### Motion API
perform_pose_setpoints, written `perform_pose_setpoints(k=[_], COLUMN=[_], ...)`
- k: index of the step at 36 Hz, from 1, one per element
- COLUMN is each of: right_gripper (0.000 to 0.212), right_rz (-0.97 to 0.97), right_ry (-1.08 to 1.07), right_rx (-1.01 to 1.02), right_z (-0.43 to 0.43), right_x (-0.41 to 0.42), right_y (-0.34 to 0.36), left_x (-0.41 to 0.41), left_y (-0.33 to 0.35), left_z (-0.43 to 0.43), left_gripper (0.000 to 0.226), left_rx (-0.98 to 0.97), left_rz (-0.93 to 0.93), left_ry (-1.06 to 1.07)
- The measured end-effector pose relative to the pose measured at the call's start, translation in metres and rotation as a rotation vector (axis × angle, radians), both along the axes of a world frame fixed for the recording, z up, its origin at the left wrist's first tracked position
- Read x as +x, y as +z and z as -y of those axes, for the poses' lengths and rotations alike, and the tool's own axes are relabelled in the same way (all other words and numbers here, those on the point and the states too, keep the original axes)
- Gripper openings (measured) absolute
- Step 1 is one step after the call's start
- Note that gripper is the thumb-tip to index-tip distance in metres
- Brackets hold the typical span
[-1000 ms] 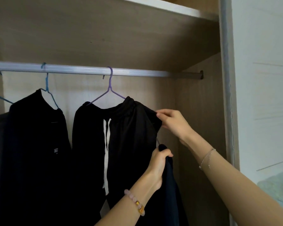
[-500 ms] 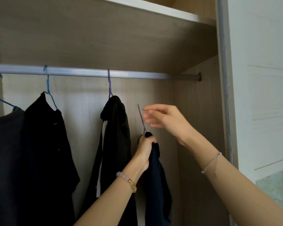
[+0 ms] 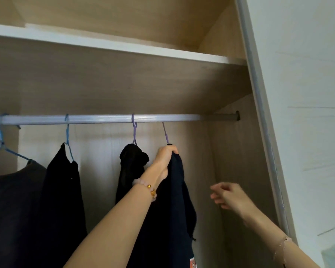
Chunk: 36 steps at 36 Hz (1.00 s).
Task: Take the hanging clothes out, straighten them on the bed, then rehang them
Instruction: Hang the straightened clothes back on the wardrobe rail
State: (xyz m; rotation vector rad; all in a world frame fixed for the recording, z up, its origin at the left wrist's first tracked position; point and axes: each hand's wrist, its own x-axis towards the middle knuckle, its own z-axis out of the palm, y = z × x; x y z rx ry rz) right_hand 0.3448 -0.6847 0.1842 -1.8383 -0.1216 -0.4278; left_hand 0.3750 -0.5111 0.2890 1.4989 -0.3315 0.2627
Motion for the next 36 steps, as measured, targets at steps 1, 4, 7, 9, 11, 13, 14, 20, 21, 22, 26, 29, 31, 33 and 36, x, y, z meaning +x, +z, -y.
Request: perform_pose_setpoints(k=[1,4,7,9,11,13,14,20,21,22,26,29,31,33,36], right_gripper=[0.019,0.016,0.019,0.020,0.021,0.022,0.021,0.023,0.022,0.021,0.023,0.026,0.029,0.038,0.062], right_rz=[-0.007,-0.013,-0.007,-0.013,-0.019,-0.025,-0.027,-0.012,-0.001,0.011,0.071,0.133,0.181,0.203,0.183], right_ry=[0.003,0.021,0.028,0.031,0.030,0.022,0.020,0.035,0.038,0.041,0.082,0.115,0.121,0.132,0.176], right_rx=[0.003,-0.002,0.004,-0.007,-0.008,-0.014,-0.019,0.012,0.014,0.010,0.016,0.027,0.022,0.020,0.001], right_z=[0.000,-0.001,-0.001,-0.002,-0.003,-0.005,-0.005,-0.016,-0.019,-0.022,-0.037,-0.053,-0.064,-0.077,-0.097], right_x=[0.002,0.003,0.003,0.004,0.007,0.009,0.009,0.008,0.007,0.006,-0.001,-0.004,-0.003,0.000,-0.003], right_y=[-0.002,-0.003,-0.002,-0.003,-0.005,-0.007,-0.008,-0.001,0.002,0.006,0.029,0.057,0.077,0.096,0.115], left_x=[0.002,0.004,0.001,-0.003,-0.007,-0.010,-0.011,-0.024,-0.027,-0.031,-0.056,-0.080,-0.095,-0.100,-0.091], left_y=[0.005,0.017,0.022,0.018,0.009,0.001,-0.003,-0.028,-0.028,-0.026,-0.012,0.001,0.019,0.043,0.076], left_z=[-0.002,-0.009,-0.011,-0.012,-0.014,-0.018,-0.020,-0.027,-0.029,-0.031,-0.035,-0.042,-0.049,-0.061,-0.085], left_gripper=[0.011,0.005,0.009,0.017,0.029,0.030,0.031,0.020,0.016,0.014,0.039,0.045,0.038,0.026,0.029], left_rx=[-0.001,0.014,-0.016,-0.041,-0.045,-0.058,-0.056,0.068,0.071,0.081,0.495,0.898,0.961,0.967,1.035], left_rz=[0.002,0.022,0.059,0.117,0.154,0.151,0.144,0.103,0.095,0.092,0.216,0.499,0.578,0.586,0.505], left_ry=[0.004,0.037,0.037,0.044,0.048,0.064,0.074,0.057,0.044,0.043,0.272,0.588,0.669,0.717,0.798])
